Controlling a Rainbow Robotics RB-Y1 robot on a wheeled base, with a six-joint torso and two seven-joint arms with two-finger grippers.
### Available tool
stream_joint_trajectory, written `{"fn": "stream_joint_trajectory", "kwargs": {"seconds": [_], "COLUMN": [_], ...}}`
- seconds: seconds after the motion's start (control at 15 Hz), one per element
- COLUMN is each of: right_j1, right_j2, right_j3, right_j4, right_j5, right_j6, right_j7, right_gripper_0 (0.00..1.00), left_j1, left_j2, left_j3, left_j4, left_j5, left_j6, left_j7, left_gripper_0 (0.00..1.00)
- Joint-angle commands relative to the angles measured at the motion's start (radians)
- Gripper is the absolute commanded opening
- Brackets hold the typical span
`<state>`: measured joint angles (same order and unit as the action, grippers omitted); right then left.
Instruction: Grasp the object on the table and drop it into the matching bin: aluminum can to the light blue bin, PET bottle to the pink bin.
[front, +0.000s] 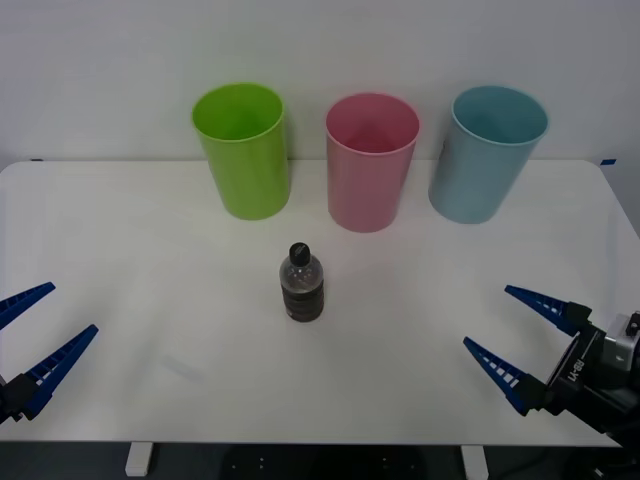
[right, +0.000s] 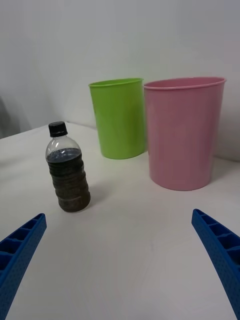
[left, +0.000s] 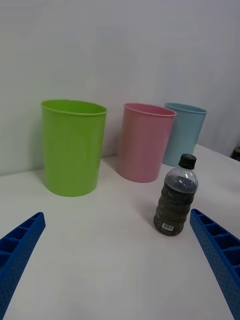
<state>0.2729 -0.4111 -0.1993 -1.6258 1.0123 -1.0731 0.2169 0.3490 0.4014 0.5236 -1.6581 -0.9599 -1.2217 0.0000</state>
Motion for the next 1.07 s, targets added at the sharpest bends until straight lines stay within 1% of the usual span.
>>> {"fn": "stream_joint_trajectory", "kwargs": {"seconds": [0.07, 0.4, 0.47, 0.6, 0.8, 0.93, 1.07], "right_j1": [-0.077, -0.195, -0.207, -0.228, -0.247, -0.258, -0.270], "right_j2": [0.000, 0.002, 0.003, 0.014, 0.054, 0.107, 0.146], "right_j3": [0.070, 0.209, 0.230, 0.287, 0.333, 0.337, 0.370], "right_j4": [0.090, 0.213, 0.222, 0.224, 0.224, 0.225, 0.225], "right_j5": [0.000, 0.000, 0.000, 0.000, 0.019, 0.072, 0.100], "right_j6": [0.010, 0.042, 0.059, 0.128, 0.208, 0.252, 0.309], "right_j7": [0.058, 0.093, 0.101, 0.118, 0.145, 0.153, 0.154], "right_gripper_0": [1.00, 1.00, 1.00, 1.00, 1.00, 1.00, 1.00], "left_j1": [0.000, 0.000, 0.000, 0.000, 0.000, 0.000, 0.000], "left_j2": [0.000, 0.000, 0.000, 0.000, 0.000, 0.000, 0.000], "left_j3": [0.000, 0.000, 0.000, 0.000, 0.000, 0.000, 0.000], "left_j4": [0.000, 0.000, 0.000, 0.000, 0.000, 0.000, 0.000], "left_j5": [0.000, 0.000, 0.000, 0.000, 0.000, 0.000, 0.000], "left_j6": [0.000, 0.000, 0.000, 0.000, 0.000, 0.000, 0.000], "left_j7": [0.000, 0.000, 0.000, 0.000, 0.000, 0.000, 0.000], "left_gripper_0": [1.00, 1.00, 1.00, 1.00, 1.00, 1.00, 1.00]}}
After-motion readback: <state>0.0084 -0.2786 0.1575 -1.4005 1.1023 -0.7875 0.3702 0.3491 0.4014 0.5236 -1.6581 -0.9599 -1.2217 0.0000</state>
